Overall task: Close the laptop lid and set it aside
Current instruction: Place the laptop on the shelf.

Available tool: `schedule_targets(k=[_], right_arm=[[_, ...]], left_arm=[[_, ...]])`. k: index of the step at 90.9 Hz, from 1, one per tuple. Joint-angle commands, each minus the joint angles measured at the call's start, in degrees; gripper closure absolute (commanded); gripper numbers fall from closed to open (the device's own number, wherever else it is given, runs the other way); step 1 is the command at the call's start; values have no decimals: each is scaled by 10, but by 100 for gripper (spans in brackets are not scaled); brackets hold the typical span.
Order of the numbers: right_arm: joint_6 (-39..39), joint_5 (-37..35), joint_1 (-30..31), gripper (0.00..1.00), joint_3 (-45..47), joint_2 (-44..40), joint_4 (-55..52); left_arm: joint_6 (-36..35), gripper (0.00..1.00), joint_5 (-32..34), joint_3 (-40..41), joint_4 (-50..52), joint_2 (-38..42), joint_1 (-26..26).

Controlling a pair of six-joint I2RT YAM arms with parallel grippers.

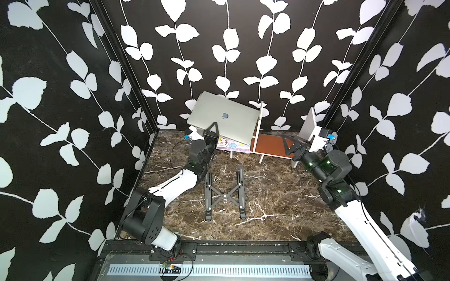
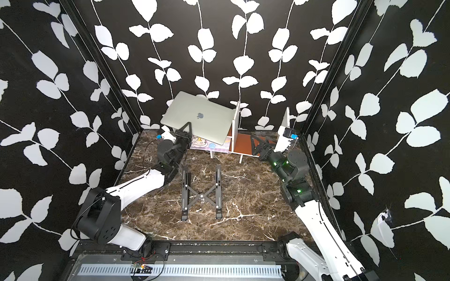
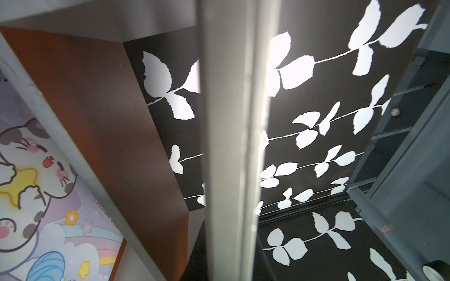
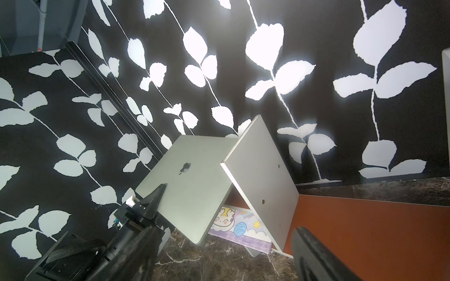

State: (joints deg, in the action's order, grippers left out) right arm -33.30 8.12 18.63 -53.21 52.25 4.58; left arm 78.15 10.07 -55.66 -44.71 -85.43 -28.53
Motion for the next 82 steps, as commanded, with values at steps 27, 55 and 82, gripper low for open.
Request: schedule_targets(k=[27, 55, 82], right_arm=[[-11, 17, -4, 14, -1, 9, 47], [-12, 19, -4, 14, 0, 6, 47], [-20, 26, -4, 14, -3, 16, 58]], left_arm=[[34, 100, -32, -69, 36, 56, -5], [37, 100, -24, -76, 28, 72, -16], [90, 100, 10, -59, -19, 75, -20]])
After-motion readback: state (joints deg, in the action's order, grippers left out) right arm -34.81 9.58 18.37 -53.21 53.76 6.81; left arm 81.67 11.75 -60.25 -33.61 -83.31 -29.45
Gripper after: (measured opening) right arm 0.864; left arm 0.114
